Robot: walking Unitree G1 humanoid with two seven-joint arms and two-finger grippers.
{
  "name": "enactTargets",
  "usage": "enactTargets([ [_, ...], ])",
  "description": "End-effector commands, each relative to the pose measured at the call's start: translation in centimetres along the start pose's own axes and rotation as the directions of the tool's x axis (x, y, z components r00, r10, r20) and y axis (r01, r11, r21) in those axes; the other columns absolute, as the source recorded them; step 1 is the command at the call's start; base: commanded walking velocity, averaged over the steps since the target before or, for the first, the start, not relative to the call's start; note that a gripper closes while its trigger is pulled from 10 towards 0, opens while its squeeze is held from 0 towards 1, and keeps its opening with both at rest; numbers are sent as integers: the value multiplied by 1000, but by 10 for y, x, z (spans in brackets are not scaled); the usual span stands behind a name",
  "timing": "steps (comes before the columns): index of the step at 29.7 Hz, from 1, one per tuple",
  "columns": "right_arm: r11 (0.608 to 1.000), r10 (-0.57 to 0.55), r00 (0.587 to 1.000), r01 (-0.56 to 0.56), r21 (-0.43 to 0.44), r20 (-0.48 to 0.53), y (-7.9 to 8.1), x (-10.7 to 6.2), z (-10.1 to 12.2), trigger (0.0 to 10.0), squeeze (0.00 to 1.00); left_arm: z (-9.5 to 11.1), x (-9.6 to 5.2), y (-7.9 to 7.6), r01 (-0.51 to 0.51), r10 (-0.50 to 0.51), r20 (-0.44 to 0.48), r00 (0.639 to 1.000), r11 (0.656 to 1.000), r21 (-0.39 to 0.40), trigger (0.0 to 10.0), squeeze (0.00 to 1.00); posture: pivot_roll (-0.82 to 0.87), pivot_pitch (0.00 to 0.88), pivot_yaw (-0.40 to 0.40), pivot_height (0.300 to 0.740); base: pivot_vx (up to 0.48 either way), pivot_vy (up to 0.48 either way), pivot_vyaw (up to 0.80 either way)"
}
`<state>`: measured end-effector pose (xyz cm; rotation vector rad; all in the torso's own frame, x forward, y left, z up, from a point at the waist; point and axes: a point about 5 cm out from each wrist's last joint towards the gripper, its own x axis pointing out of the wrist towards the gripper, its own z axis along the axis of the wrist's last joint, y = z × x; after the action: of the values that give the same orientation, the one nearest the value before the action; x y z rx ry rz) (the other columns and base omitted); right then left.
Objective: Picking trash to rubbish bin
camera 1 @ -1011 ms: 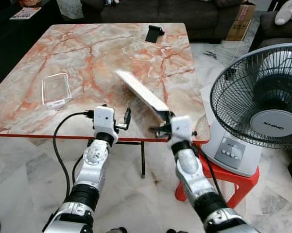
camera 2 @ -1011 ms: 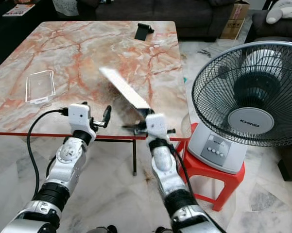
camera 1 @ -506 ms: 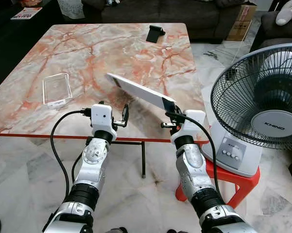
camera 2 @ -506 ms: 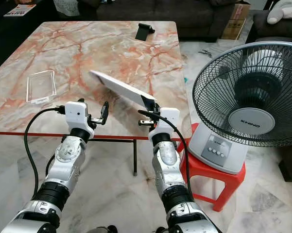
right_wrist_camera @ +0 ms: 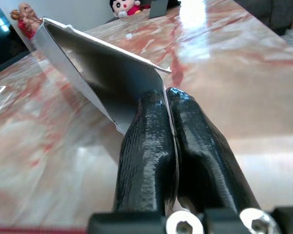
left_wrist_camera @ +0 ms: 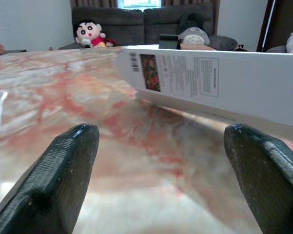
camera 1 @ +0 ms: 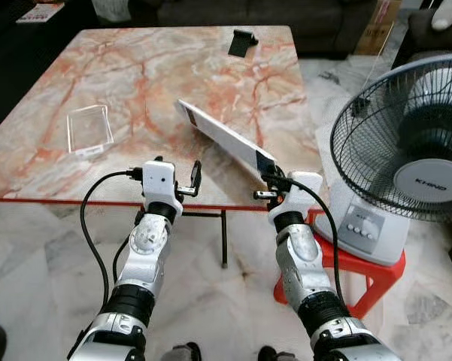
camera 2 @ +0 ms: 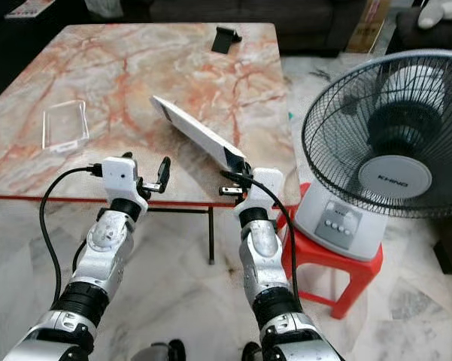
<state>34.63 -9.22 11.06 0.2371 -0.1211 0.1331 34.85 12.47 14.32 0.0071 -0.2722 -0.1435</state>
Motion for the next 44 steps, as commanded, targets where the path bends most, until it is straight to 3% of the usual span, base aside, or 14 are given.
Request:
enactTargets([
  [1, 1000, 3, 1000, -3, 7, -3, 0, 0, -1, 10000, 0, 1, -2, 1, -2, 2, 15, 1000, 1000, -5, 10000, 0, 100, 94, 52, 740, -281, 0, 0],
  [22, 999, -39, 998, 39, -17, -39, -13, -4, -7, 10000, 0, -4, -5, 1, -3, 3, -5, 1000, 1000, -5, 10000, 0, 92, 120, 41, 740, -264, 0, 0],
  [30, 993, -122, 968, 117, -33, -221, -44, -23, -38, 10000, 0, -37, -24, 21, -12, 15, -170, 985, 1000, 21, 10000, 0, 86, 145, 34, 740, 0, 0, 0],
  [34, 984, -179, 922, 164, -74, -342, -64, -44, -60, 10000, 0, -61, -43, 35, -37, 37, -301, 953, 999, 5, 10000, 0, 88, 150, 30, 740, 0, 0, 0],
  [35, 978, -210, 887, 185, -100, -412, -73, -59, -73, 10000, 0, -77, -56, 39, -47, 39, -386, 922, 999, -13, 10000, 0, 94, 152, 29, 740, 0, 0, 0],
  [37, 976, -216, 879, 189, -105, -426, -75, -62, -76, 10000, 0, -80, -59, 39, -48, 38, -405, 914, 999, -15, 10000, 0, 94, 152, 29, 740, 0, 0, 0],
  [40, 966, -258, 801, 211, -148, -541, -86, -89, -97, 10000, 0, -102, -85, 46, -45, 48, -520, 853, 999, 19, 10000, 0, 85, 156, 30, 740, 0, 0, 0],
  [41, 966, -258, 801, 211, -148, -541, -86, -89, -97, 10000, 0, -102, -85, 46, -45, 48, -520, 853, 999, 19, 10000, 0, 85, 156, 30, 740, 0, 0, 0],
  [43, 944, -328, 718, 234, -232, -614, -98, -115, -111, 10000, 0, -122, -116, 58, -44, 85, -641, 762, 996, 79, 10000, 0, 93, 156, 31, 740, 0, 0, 0],
  [44, 944, -328, 718, 234, -232, -614, -98, -115, -111, 10000, 0, -122, -116, 58, -44, 85, -641, 762, 996, 79, 10000, 0, 93, 156, 31, 740, 0, 0, 0],
])
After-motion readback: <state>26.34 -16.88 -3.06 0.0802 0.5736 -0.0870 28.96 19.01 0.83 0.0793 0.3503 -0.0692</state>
